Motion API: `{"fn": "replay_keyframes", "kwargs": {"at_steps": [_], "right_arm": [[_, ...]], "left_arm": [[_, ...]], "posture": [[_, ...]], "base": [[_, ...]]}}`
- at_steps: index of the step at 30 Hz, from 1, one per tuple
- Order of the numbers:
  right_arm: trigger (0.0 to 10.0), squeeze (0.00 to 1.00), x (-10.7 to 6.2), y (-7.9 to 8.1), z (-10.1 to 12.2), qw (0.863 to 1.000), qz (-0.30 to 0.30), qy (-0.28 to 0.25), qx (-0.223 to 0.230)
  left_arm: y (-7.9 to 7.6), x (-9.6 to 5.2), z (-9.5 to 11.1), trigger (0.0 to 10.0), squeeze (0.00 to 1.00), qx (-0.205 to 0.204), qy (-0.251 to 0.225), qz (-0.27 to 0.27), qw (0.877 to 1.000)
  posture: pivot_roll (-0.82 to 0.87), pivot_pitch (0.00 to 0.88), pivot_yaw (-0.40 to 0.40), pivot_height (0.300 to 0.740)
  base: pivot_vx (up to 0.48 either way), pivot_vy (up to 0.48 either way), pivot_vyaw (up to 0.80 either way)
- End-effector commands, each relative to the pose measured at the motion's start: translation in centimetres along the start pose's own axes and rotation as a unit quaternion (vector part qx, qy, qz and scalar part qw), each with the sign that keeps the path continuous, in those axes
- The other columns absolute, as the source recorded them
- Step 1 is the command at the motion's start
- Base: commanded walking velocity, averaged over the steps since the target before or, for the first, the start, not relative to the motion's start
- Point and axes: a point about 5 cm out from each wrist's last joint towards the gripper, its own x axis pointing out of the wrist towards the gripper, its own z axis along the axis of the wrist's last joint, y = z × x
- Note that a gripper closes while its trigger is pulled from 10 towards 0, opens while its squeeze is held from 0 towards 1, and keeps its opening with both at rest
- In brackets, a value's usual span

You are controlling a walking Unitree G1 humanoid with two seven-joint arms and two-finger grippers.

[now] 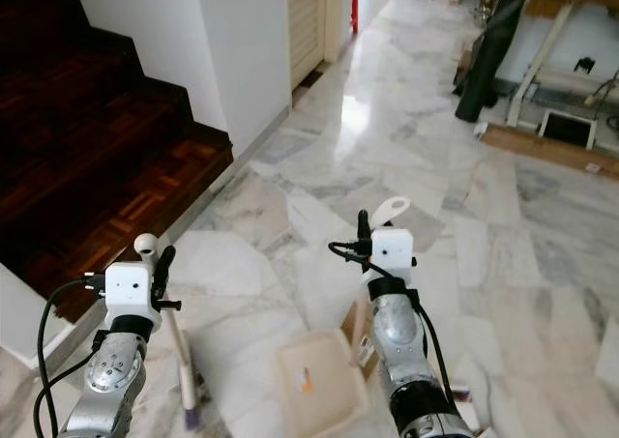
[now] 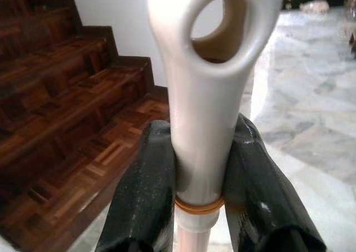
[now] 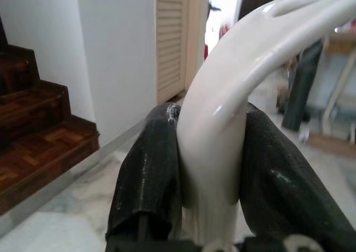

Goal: Sweep floor

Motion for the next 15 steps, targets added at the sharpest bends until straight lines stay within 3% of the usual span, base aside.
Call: {"fn": "replay_keyframes", "kwargs": {"at_steps": [1, 15], "right_arm": [[10.0, 0.0, 0.67, 0.57, 1.05, 1.0, 0.007, -0.022, 0.006], [10.0, 0.0, 1.06, 0.59, 1.79, 0.999, 0.005, -0.037, 0.011]], "left_arm": [[0.56, 0.3, 0.84, 10.0, 0.0, 0.009, -0.023, 0.005, 1.0], [0.77, 0.31, 0.93, 10.0, 0.0, 0.01, -0.026, 0.01, 1.0]], "posture": [[0.12, 0.058, -0.005, 0.74], [0.12, 0.058, -0.004, 0.74]], "base": [[0.277, 0.0, 0.0], [0.28, 0.0, -0.8]]}}
